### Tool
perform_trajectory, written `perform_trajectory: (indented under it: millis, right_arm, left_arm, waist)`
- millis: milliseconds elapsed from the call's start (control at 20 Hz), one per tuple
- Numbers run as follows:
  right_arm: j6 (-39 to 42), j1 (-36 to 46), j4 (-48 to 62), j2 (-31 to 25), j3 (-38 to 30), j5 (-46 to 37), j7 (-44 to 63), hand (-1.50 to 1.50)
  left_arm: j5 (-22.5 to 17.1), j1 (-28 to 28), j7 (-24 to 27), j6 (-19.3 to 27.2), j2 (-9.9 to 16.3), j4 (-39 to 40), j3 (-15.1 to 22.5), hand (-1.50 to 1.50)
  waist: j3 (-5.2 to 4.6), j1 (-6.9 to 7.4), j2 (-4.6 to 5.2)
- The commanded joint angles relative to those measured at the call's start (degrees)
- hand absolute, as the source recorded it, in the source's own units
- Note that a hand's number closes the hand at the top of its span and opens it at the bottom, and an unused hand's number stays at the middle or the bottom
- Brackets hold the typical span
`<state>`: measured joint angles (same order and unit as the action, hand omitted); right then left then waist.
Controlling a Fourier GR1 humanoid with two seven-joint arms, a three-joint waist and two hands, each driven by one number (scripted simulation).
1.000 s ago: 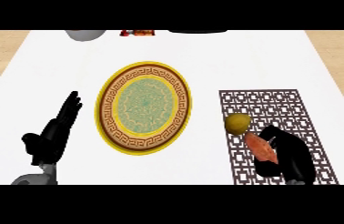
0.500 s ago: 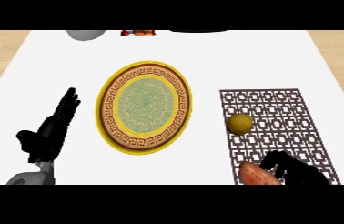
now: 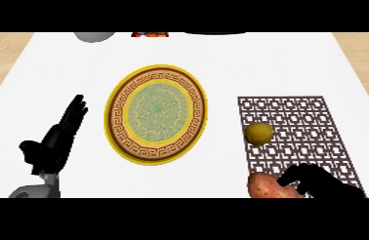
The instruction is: Pick the sweet potato from the placemat and place it in the plate
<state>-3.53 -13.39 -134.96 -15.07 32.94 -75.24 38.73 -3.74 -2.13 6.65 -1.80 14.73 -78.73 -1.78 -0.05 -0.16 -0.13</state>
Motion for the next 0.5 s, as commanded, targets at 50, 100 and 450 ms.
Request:
perform_trajectory:
  millis: [50,100,450]
  right_arm:
    - [9.9,13.3,2.0,8.7,3.5,-3.7,5.2,1.5]
    - [13.8,14.8,-0.6,8.3,0.1,-0.3,5.1,1.5]
    - [14.5,32.4,13.9,14.9,3.7,2.6,14.8,1.5]
  left_arm:
    - [-0.1,1.0,0.4,-1.7,0.0,-0.8,-0.4,0.0]
    - [2.2,-1.6,0.3,1.8,-2.9,1.7,0.8,0.0]
    - [1.0,-1.4,-1.4,-2.1,0.6,0.5,-1.3,0.0]
  waist:
    - [-0.01,0.62,0.14]
    - [0.0,0.34,0.17]
    - [-0.01,0.94,0.22]
